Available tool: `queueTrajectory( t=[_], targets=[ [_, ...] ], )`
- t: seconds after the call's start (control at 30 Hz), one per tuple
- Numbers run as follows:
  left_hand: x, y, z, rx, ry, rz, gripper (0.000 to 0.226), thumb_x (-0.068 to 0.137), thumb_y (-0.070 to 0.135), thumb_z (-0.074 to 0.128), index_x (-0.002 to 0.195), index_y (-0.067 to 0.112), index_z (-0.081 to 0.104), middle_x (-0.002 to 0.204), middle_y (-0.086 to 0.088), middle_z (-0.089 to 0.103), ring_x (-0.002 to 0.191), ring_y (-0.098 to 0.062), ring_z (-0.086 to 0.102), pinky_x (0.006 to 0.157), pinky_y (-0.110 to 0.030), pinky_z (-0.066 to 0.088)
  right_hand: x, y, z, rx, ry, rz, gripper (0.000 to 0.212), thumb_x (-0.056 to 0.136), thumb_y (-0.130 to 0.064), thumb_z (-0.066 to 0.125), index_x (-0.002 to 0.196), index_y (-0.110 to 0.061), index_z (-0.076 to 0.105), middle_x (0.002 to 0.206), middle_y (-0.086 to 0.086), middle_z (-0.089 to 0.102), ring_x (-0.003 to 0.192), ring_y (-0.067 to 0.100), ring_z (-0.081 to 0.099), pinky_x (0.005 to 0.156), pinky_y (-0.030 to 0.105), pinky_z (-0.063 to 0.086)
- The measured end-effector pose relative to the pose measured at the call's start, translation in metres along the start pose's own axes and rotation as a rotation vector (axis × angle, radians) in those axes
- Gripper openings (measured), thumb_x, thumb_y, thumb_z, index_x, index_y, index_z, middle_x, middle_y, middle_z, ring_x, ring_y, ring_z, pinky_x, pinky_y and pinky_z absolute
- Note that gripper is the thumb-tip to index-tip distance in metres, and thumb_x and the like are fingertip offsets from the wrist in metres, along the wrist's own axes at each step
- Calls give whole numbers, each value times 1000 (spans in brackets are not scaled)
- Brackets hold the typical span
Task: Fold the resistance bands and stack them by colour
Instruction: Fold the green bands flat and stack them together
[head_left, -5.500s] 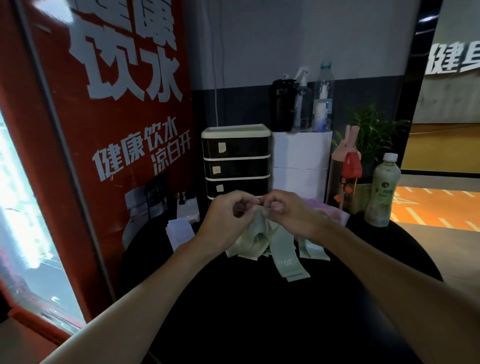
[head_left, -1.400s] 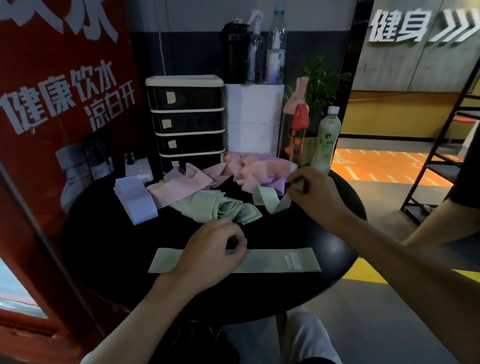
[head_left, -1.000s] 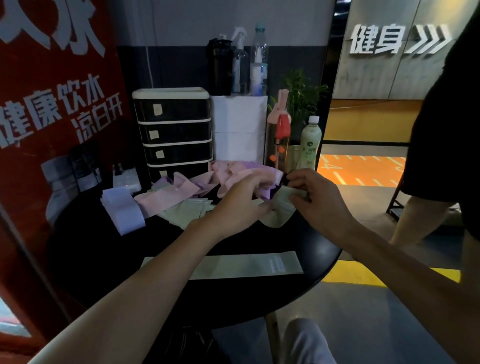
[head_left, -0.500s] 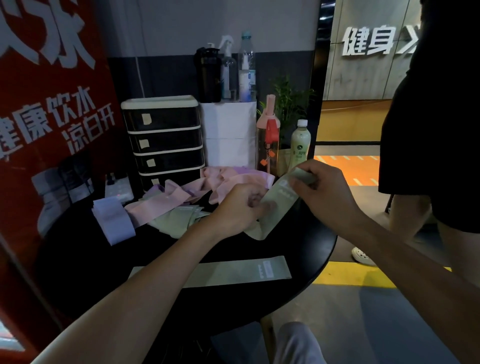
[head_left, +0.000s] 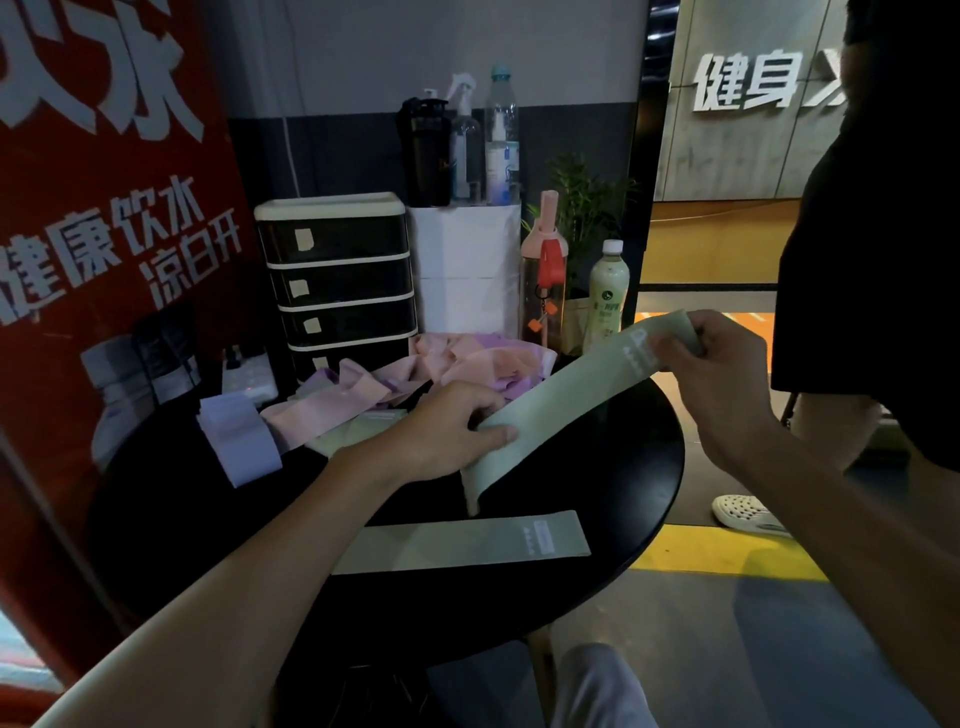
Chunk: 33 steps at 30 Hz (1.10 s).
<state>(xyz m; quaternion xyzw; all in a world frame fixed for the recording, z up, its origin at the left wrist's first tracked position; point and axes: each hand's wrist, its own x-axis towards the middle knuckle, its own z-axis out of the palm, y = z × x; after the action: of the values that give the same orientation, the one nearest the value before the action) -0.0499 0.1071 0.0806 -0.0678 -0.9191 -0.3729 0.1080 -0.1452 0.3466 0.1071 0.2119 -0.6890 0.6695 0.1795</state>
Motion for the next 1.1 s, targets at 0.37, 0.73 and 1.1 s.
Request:
queueTrajectory(
  t=[0.37, 0.73, 1.1],
  targets=[
    [-48, -35, -39, -46, 37, -101, 4, 94, 13, 66, 97, 14, 66, 87, -9, 72, 75, -18, 66, 73, -35, 51, -17, 6, 14, 26, -50, 70, 20, 86, -1, 67, 81, -21, 67, 80, -1, 69, 72, 13, 63, 66, 27, 53],
    [-117, -71, -73, -88, 263, -269, 11, 86, 12, 74, 94, 12, 66, 88, -1, 70, 77, -12, 67, 67, -19, 52, -69, 41, 34, -86, -336, 219, 27, 85, 3, 69, 107, -9, 59, 85, 20, 60, 74, 18, 57, 64, 27, 44],
    [-145, -105, -47, -137, 524, -350, 21, 82, 8, 78, 77, 17, 59, 81, -6, 71, 73, -22, 65, 70, -38, 51, -92, 69, 36, -356, -452, 86, 13, 85, -5, 70, 90, -17, 71, 77, -3, 66, 72, 0, 59, 62, 12, 42]
  ],
)
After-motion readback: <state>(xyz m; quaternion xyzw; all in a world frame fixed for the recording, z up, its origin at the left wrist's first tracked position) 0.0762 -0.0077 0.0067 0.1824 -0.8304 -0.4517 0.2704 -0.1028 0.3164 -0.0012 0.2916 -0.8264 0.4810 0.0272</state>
